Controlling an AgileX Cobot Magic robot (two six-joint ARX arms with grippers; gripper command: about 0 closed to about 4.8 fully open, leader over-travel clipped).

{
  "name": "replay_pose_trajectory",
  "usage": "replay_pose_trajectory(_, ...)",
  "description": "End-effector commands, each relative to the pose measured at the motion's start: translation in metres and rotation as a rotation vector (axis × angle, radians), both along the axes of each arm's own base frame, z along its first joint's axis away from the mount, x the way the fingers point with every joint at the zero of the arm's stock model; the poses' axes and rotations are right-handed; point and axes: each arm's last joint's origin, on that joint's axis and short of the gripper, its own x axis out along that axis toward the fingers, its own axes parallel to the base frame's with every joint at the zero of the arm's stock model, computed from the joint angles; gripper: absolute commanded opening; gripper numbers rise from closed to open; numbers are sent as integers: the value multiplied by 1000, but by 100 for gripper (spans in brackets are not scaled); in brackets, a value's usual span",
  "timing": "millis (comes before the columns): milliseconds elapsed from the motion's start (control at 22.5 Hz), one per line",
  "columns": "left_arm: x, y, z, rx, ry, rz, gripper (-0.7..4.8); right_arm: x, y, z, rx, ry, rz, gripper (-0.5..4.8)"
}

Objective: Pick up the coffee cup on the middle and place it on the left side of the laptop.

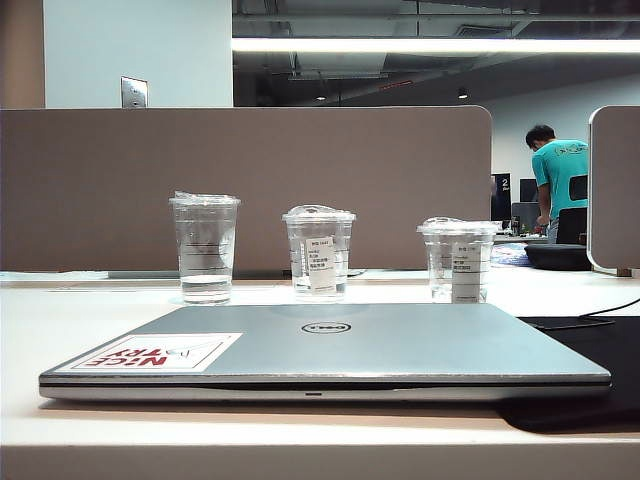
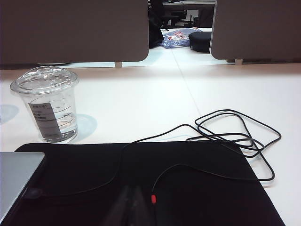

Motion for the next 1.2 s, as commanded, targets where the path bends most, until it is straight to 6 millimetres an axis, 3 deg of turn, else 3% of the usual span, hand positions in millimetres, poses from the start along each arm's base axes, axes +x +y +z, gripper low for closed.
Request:
replay_pose_trajectory(45,0,0,2,-3,-16,1,-5,0,0,1,1,-15,-2,-5)
replay_pose_trajectory(356,0,-1,2,-2,-15,-42,-5,1,5,0,1,-3,41,-5)
replay_pose_trajectory(579,-3,-9,11,-38,-90,-308,-6,4,34,-10,-9,118,330,-5)
replay_pose_trajectory(801,-1,-14,26,-57,-100,-374,-5,4,43,-15,-22,172,415,-5)
replay_pose_trajectory(890,11,-19,34,-57,-80,-412,-6,4,47,-17,-28,195,445,-5)
replay_pose_trajectory(1024,45,-28,35,9,-81,-451,12,3,50,-18,-34,207,479,-5)
replay_pose_trajectory(1068,56,-30,34,16,-67,-472,79,2,51,-18,-34,207,484,-5)
replay_pose_trajectory(1113,78,-35,32,14,-40,-508,269,2,51,-18,-34,207,487,-5)
replay_pose_trajectory(1157,89,-37,31,10,-28,-536,359,2,51,-18,-34,206,487,-5)
replay_pose_trajectory(1202,117,-46,28,4,-4,-594,479,2,51,-18,-35,207,486,-5)
